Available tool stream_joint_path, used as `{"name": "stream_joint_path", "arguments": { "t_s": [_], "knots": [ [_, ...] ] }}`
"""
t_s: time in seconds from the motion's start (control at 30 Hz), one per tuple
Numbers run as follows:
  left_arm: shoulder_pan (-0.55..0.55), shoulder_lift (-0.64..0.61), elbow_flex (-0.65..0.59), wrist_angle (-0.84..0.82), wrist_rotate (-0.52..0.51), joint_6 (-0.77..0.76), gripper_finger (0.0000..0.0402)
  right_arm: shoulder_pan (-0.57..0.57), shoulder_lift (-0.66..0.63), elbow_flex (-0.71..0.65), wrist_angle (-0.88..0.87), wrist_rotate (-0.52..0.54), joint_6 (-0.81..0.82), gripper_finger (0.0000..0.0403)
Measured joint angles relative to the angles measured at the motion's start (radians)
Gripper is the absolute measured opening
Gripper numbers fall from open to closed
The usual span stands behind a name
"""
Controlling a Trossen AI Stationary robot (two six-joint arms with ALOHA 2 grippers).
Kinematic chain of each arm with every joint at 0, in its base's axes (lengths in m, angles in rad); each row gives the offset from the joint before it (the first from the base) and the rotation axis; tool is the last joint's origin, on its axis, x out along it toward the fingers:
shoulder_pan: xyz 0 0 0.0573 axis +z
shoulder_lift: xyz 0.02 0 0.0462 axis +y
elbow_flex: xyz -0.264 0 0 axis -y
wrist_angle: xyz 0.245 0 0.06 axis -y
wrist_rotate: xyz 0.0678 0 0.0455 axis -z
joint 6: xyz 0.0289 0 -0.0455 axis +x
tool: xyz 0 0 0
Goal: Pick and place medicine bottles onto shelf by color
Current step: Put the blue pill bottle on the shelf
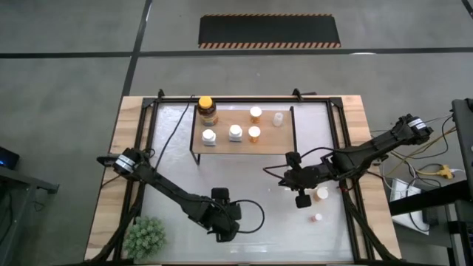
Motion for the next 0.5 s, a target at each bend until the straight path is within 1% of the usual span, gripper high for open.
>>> {"name": "stream_joint_path", "arguments": {
  "t_s": [0.13,0.2,0.27,0.37,0.5],
  "knots": [
    [0.001,-0.001,0.000,-0.006,0.015,-0.016,0.0187,0.000,0.000,0.000,0.003,0.000,0.008,0.0009],
    [0.001,-0.001,0.000,-0.014,0.022,-0.069,0.0182,0.000,0.000,0.000,0.002,0.000,0.009,0.0009],
    [0.004,-0.004,0.000,-0.037,0.033,-0.198,0.0181,0.000,0.000,0.000,0.003,0.000,0.023,0.0009],
    [0.005,-0.005,-0.001,-0.091,0.088,-0.406,0.0181,0.000,0.000,-0.001,0.003,0.000,0.052,0.0009],
    [0.005,-0.005,-0.028,-0.072,0.100,-0.673,0.0180,0.002,0.000,-0.004,0.002,0.000,0.056,0.0009]
  ]
}}
